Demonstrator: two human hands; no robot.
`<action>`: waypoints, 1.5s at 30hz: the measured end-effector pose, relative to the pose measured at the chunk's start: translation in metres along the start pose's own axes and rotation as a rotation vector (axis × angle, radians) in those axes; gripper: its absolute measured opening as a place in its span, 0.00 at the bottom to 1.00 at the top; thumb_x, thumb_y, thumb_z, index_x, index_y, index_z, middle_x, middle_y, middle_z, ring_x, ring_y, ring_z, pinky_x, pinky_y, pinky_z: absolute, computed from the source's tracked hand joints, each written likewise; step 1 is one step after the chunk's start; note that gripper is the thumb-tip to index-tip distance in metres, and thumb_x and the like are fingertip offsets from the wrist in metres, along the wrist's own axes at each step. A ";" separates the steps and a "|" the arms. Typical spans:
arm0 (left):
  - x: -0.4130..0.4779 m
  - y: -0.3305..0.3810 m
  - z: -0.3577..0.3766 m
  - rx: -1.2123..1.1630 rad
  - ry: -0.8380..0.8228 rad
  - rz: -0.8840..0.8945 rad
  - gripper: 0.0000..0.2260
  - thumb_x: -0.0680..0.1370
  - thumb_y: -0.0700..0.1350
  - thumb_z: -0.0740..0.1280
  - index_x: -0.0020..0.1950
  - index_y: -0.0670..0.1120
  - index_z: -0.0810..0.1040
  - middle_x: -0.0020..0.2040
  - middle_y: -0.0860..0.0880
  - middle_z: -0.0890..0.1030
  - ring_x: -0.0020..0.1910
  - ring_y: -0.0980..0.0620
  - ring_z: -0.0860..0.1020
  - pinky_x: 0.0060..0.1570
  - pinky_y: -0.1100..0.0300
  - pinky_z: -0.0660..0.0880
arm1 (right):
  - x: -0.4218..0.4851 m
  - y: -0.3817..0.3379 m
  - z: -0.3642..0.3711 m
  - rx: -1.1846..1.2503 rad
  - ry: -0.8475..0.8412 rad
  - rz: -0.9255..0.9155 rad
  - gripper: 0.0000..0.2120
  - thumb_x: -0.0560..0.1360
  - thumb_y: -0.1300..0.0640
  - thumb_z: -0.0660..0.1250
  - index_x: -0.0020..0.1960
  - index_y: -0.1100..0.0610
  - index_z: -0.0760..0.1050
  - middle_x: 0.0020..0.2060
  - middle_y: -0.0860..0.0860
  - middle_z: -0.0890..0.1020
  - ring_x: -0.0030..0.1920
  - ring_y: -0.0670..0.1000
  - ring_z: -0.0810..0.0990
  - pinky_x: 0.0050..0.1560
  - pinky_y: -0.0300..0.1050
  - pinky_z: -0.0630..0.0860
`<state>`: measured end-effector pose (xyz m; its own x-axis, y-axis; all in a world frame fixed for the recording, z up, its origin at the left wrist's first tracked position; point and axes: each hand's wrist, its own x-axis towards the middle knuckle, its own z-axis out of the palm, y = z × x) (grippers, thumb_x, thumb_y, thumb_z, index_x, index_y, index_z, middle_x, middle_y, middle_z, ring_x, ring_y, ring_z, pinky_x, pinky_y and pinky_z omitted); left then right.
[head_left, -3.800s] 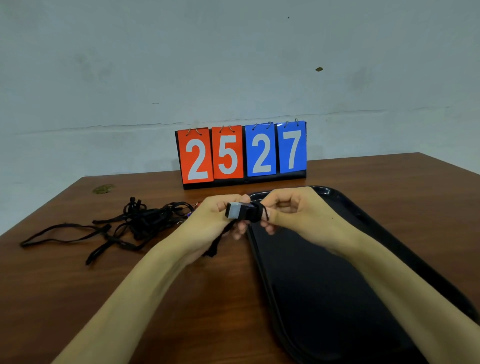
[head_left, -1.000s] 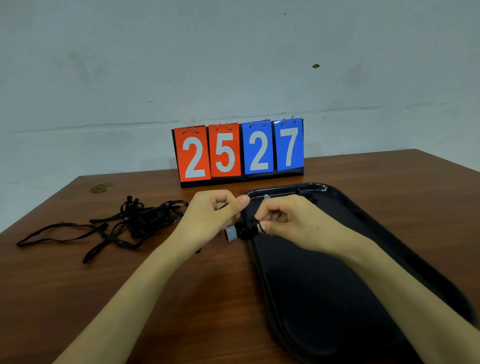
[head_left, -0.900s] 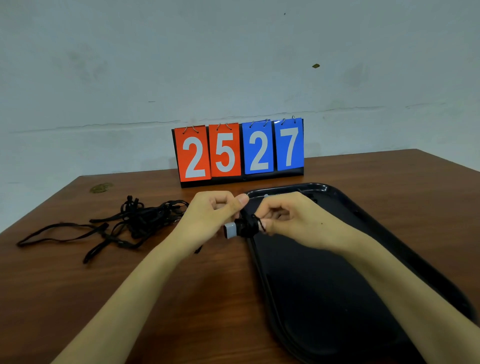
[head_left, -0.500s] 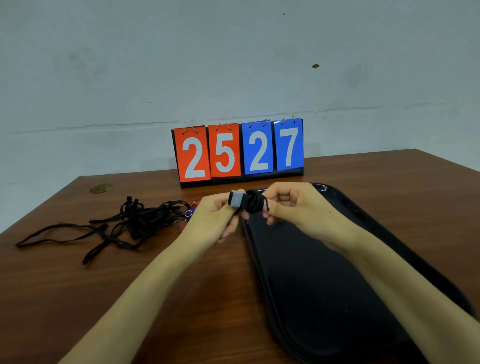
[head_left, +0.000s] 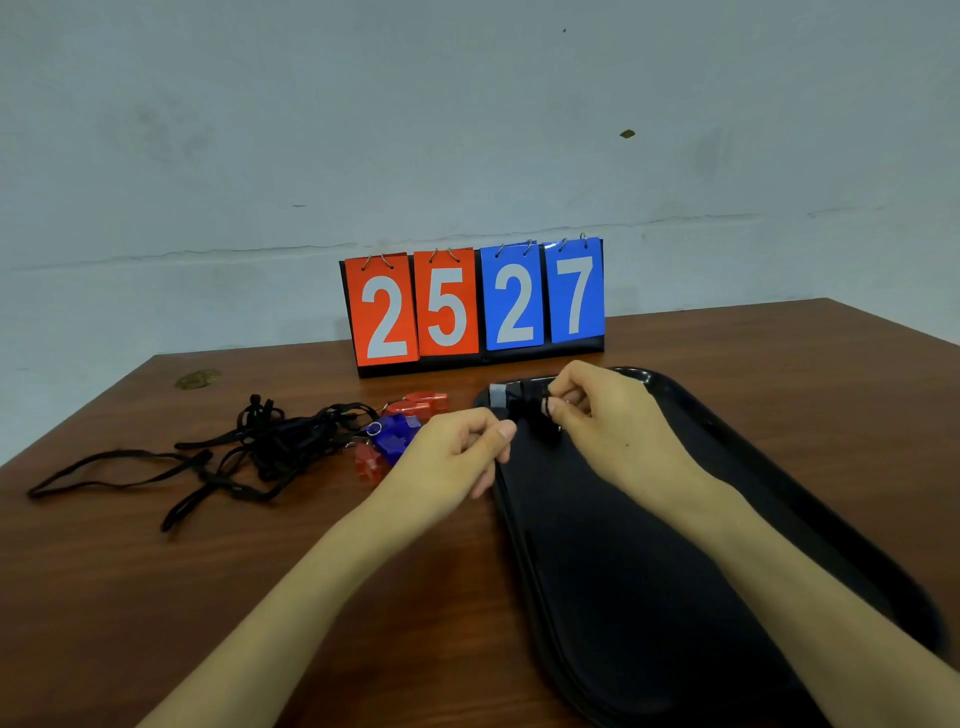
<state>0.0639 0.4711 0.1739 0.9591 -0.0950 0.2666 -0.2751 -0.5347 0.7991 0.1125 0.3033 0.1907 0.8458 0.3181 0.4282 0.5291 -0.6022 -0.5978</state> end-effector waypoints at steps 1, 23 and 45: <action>-0.001 0.000 0.000 0.014 -0.004 0.003 0.15 0.80 0.51 0.57 0.38 0.46 0.74 0.21 0.53 0.71 0.21 0.60 0.68 0.29 0.73 0.67 | -0.001 0.002 0.002 -0.059 0.000 -0.036 0.01 0.76 0.57 0.65 0.47 0.53 0.74 0.40 0.45 0.78 0.42 0.43 0.76 0.43 0.36 0.73; 0.001 0.004 -0.023 -0.206 0.043 -0.117 0.11 0.74 0.49 0.68 0.35 0.44 0.78 0.29 0.50 0.75 0.28 0.55 0.73 0.31 0.67 0.70 | -0.009 -0.017 -0.003 0.371 -0.609 -0.146 0.07 0.76 0.64 0.64 0.43 0.53 0.75 0.38 0.48 0.79 0.39 0.44 0.78 0.43 0.37 0.77; -0.011 0.022 -0.001 -0.383 0.472 0.123 0.12 0.73 0.34 0.68 0.47 0.51 0.80 0.40 0.55 0.84 0.42 0.55 0.83 0.39 0.68 0.77 | -0.003 -0.016 -0.007 1.393 -0.589 0.689 0.07 0.69 0.58 0.66 0.46 0.58 0.78 0.32 0.49 0.76 0.33 0.45 0.75 0.35 0.36 0.77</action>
<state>0.0470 0.4610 0.1888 0.8098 0.2917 0.5091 -0.4703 -0.1960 0.8605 0.1012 0.3066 0.2040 0.6680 0.6973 -0.2598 -0.5530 0.2315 -0.8004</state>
